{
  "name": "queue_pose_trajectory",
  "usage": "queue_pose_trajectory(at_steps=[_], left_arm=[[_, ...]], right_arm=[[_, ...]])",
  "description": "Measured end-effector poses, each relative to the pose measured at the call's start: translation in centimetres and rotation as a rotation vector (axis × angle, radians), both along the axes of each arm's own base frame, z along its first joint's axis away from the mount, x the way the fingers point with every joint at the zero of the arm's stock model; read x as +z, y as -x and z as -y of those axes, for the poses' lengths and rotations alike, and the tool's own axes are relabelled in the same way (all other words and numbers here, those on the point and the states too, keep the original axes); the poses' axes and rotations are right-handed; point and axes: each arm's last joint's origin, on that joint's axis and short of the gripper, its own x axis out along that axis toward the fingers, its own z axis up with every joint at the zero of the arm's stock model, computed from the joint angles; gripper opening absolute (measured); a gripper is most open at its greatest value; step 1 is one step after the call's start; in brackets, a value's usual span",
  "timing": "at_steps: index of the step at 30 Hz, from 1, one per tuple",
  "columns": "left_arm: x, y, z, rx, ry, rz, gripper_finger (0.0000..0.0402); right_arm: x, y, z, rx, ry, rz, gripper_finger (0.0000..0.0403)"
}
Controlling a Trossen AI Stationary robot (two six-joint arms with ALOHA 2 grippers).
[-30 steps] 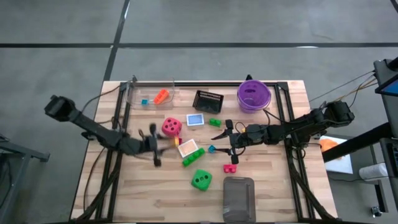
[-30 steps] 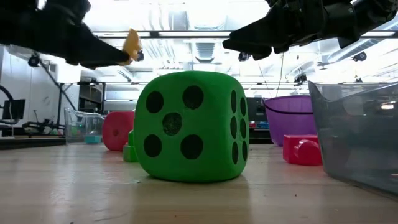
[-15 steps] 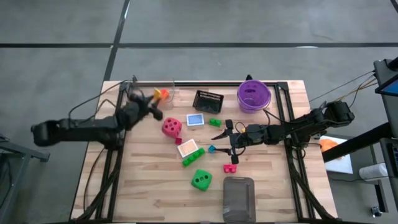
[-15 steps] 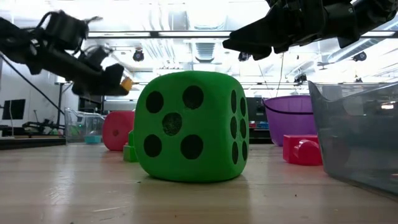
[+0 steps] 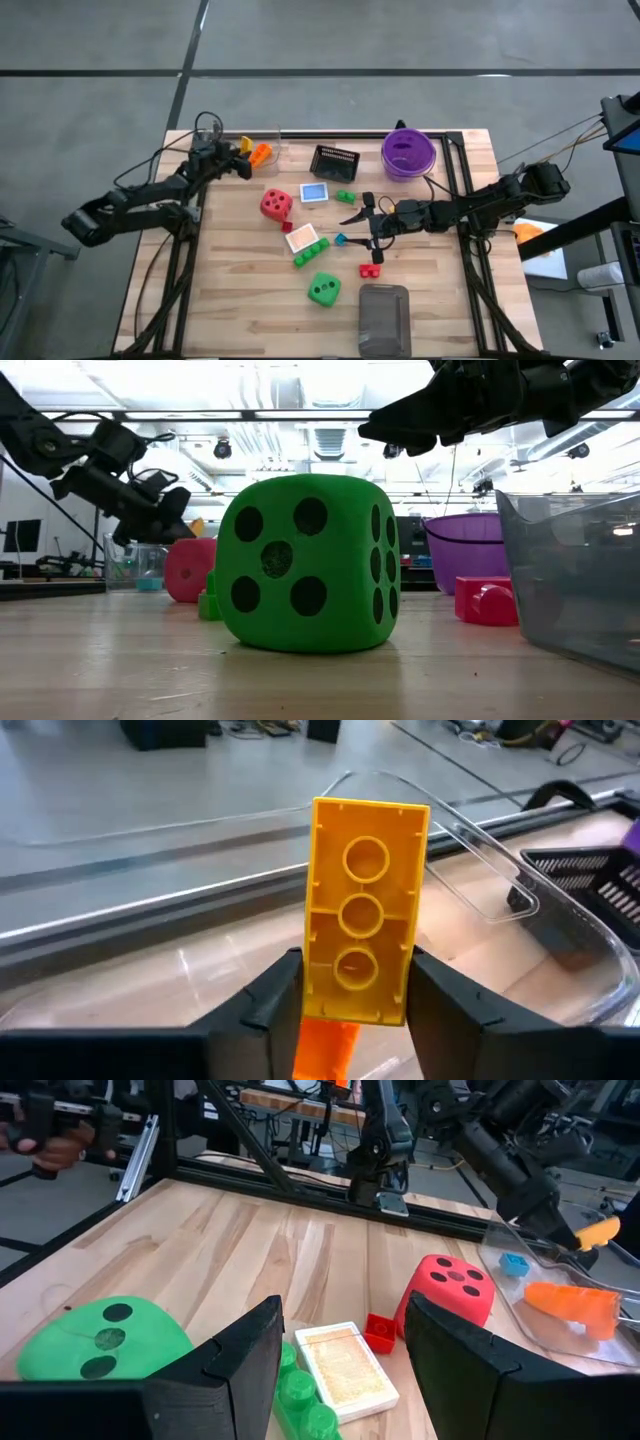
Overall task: Pick & Place Toys
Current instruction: Put the yellow game piece into the transparent bin, then put the top red game piece into the transparent bin
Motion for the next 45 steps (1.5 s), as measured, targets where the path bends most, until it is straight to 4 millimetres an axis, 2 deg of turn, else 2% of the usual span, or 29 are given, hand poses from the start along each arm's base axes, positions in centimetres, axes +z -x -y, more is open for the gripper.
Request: queue_pose_trajectory(at_steps=[6, 10, 15, 19, 24, 29, 32, 36, 39, 45], left_arm=[[0.4, -0.4, -0.6, -0.008, 0.028, -0.021, 0.0266], [1.0, -0.7, -0.9, -0.016, 0.047, -0.034, 0.0310], [2.0, -1.6, -0.7, -0.106, 0.032, 0.004, 0.0330], [2.8, -3.3, 0.2, -0.253, 0.006, 0.022, 0.0331], [3.1, -6.2, 3.5, -0.518, -0.039, -0.001, 0.0332], [2.9, -8.7, 9.1, -0.791, -0.106, -0.066, 0.0332], [2.6, -9.3, 12.8, -0.923, -0.172, -0.137, 0.0332], [2.2, -9.0, 16.8, -1.038, -0.255, -0.223, 0.0332], [1.9, -8.8, 18.4, -1.043, -0.278, -0.281, 0.0332], [0.6, -10.1, 18.8, -1.026, -0.190, -0.464, 0.0332]], right_arm=[[0.0, 0.0, 0.0, 0.000, 0.000, 0.000, 0.0203], [0.0, 0.0, 0.0, 0.000, 0.000, 0.000, 0.0203], [0.0, 0.0, 0.0, 0.000, 0.001, 0.000, 0.0203], [0.0, 0.0, 0.0, 0.001, 0.001, 0.000, 0.0203], [0.0, 0.0, 0.0, 0.000, 0.001, -0.001, 0.0203], [0.0, 0.0, 0.0, 0.000, 0.001, -0.001, 0.0203], [0.0, 0.0, 0.0, 0.000, 0.001, -0.001, 0.0203], [0.0, 0.0, 0.0, 0.001, 0.001, -0.001, 0.0203], [0.0, 0.0, 0.0, 0.002, 0.008, 0.000, 0.0203], [0.0, 0.0, 0.0, 0.002, 0.011, 0.001, 0.0203]])
